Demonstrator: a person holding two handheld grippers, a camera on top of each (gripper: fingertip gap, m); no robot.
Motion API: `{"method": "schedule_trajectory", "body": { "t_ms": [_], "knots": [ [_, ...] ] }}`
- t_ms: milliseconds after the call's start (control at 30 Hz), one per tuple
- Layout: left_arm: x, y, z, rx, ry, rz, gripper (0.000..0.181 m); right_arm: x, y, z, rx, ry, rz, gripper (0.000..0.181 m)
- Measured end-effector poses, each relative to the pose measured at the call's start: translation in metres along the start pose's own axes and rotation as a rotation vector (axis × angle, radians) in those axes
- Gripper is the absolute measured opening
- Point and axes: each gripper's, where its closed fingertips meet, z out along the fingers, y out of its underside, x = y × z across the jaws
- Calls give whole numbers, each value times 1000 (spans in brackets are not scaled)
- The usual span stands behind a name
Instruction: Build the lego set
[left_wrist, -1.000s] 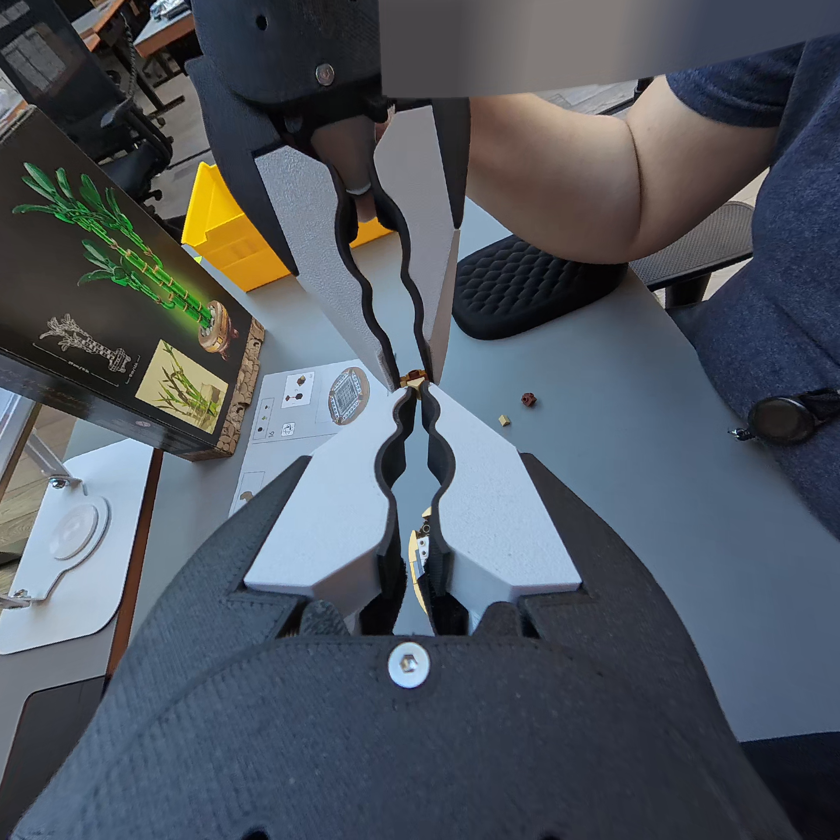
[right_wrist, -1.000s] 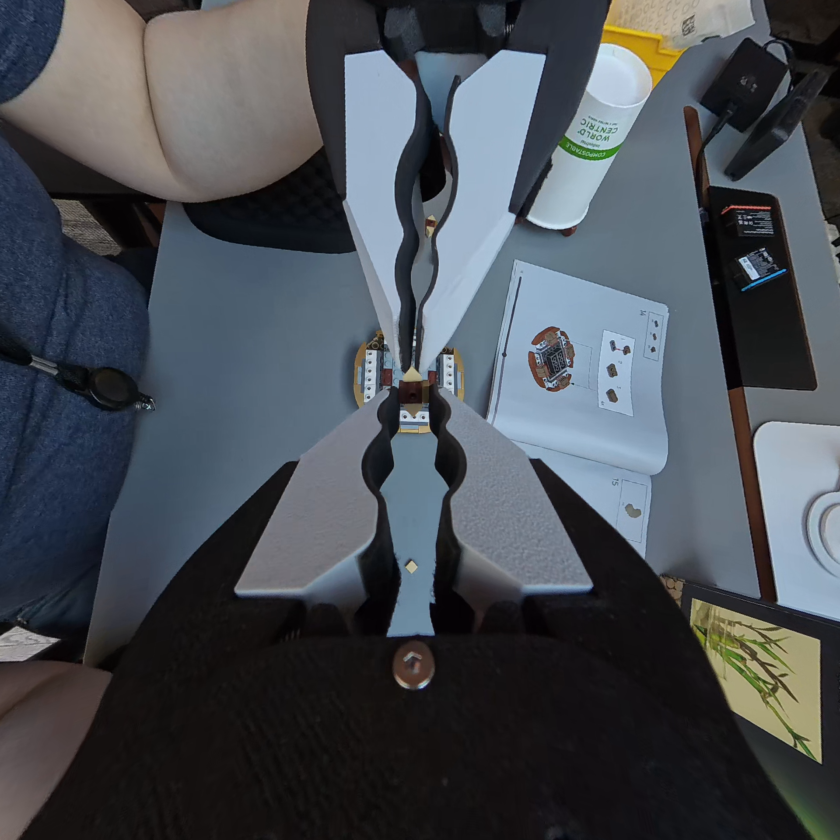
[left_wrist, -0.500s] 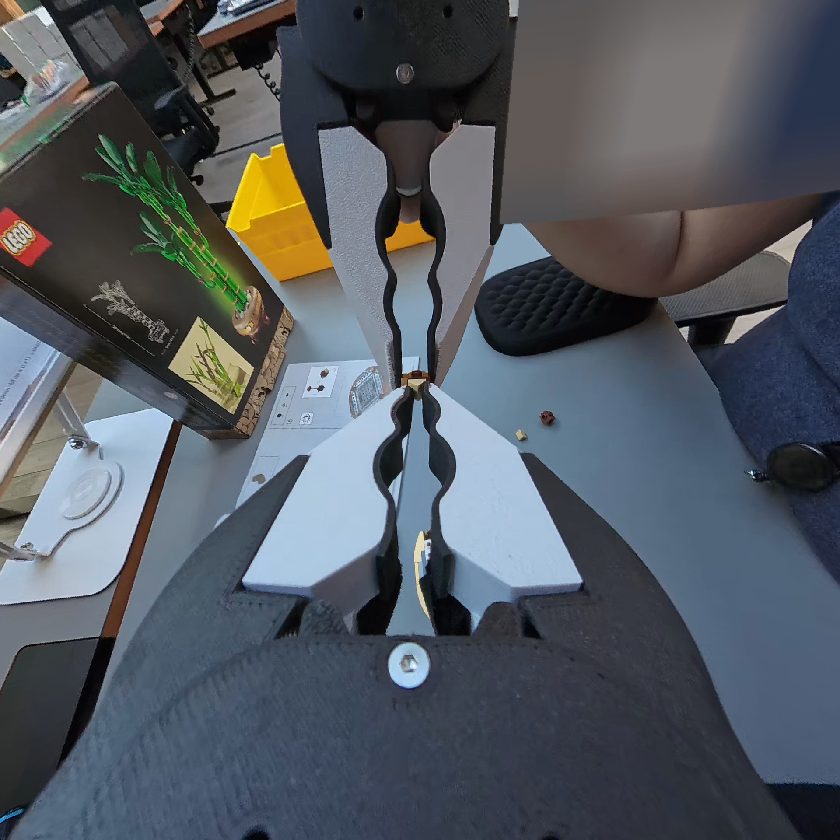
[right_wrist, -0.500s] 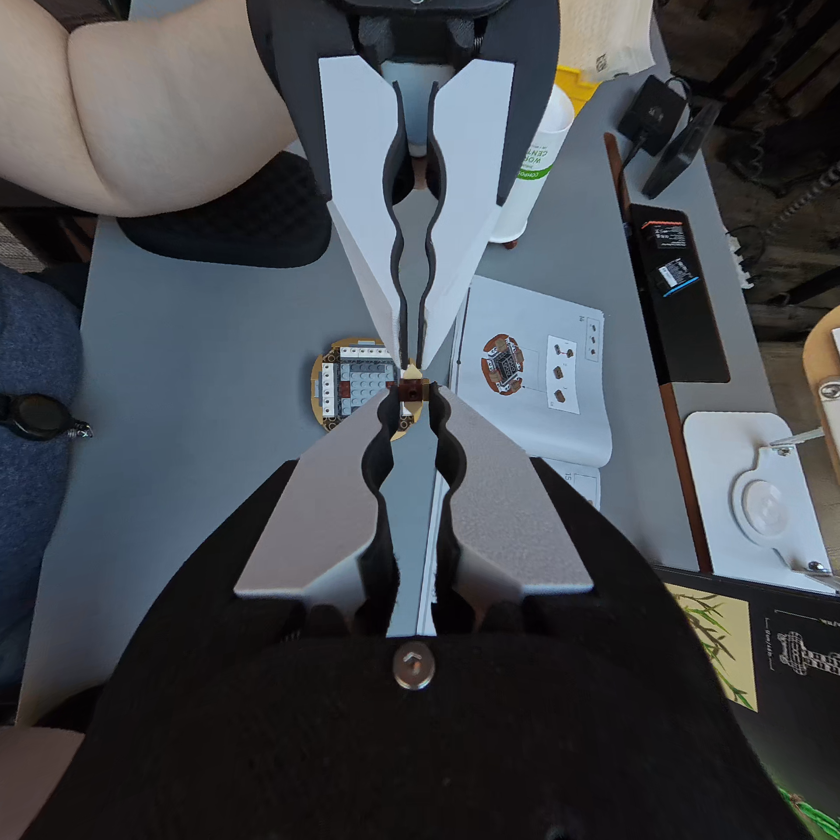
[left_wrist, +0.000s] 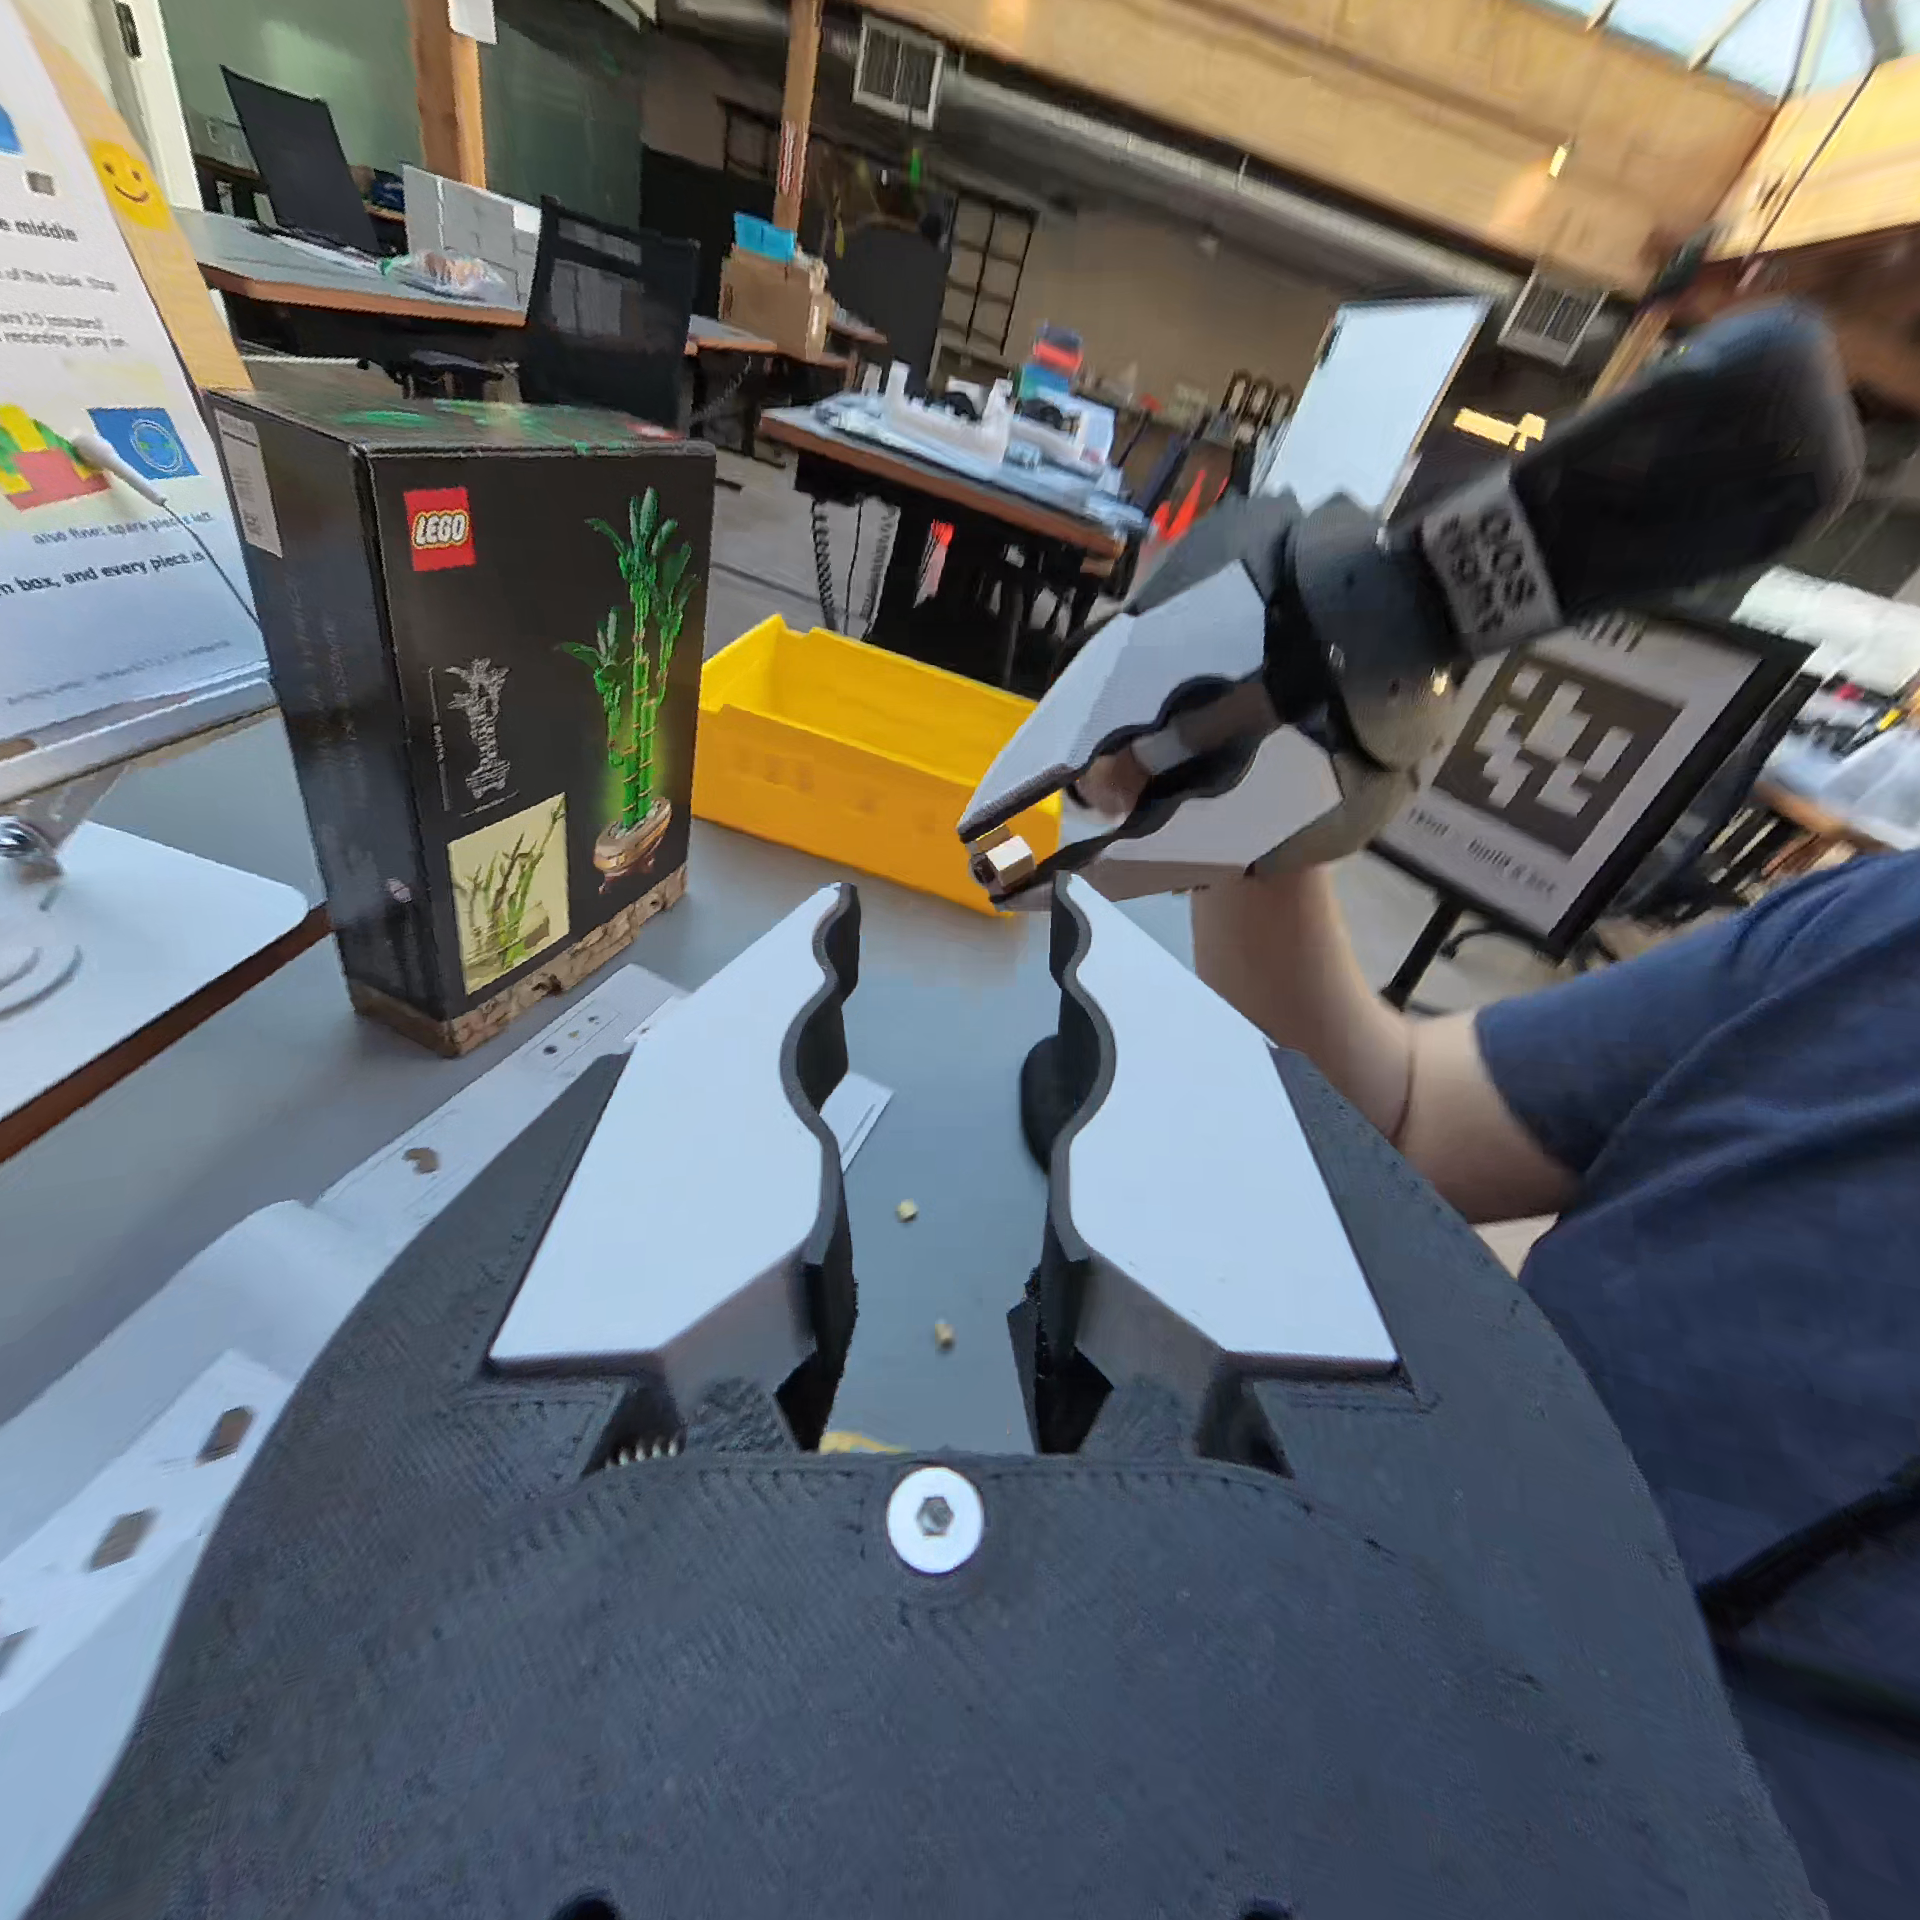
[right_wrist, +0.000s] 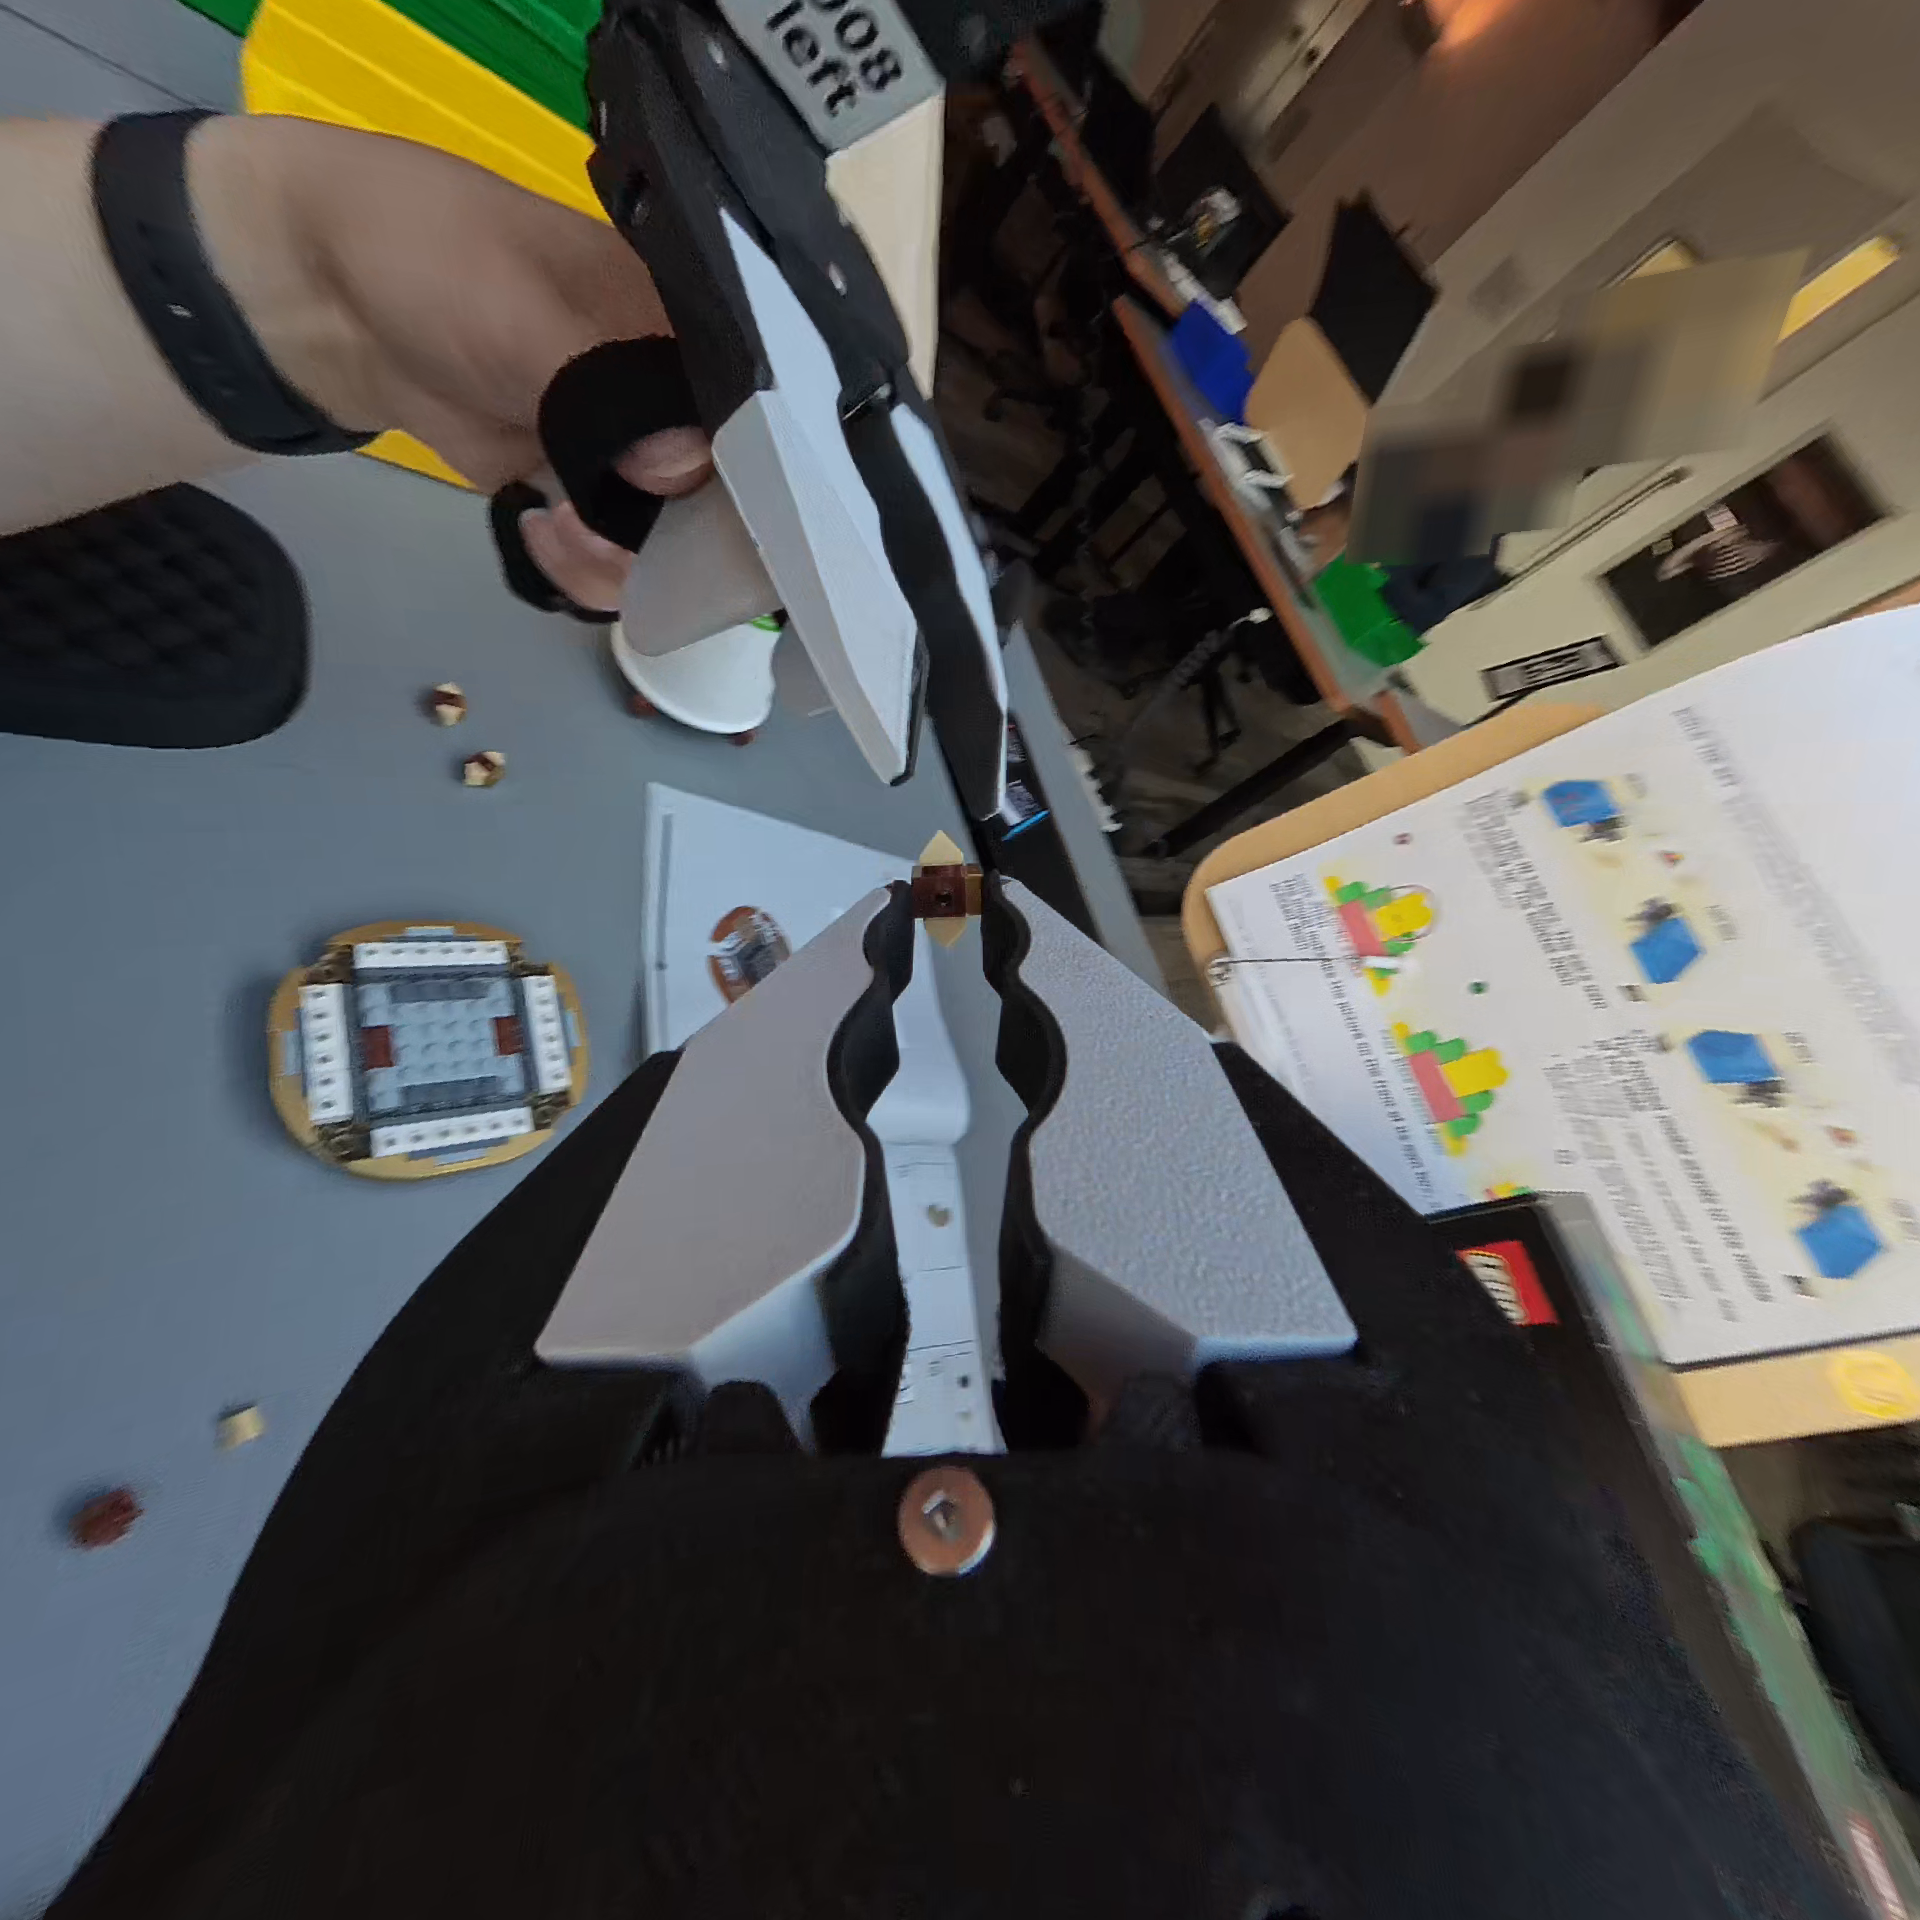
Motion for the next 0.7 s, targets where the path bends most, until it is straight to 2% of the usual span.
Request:
{"method": "schedule_trajectory", "body": {
  "t_ms": [67,167,267,367,633,700],
  "knots": [
    [-2,-13,-2,84,21,-132,39,11,-10,-6,32,115,-89,12],
    [-4,-19,-2,132,15,-200,46,18,-16,-11,21,209,-175,12],
    [2,-19,2,119,14,-179,42,20,-13,-8,-14,248,-223,12],
    [8,-22,3,133,6,-137,30,21,-11,-3,-36,275,-259,13],
    [1,-13,10,75,-86,-57,33,22,-15,0,-32,329,-323,12],
    [0,-14,10,81,-99,-40,29,23,-14,1,-46,343,-340,12]
  ]
}}
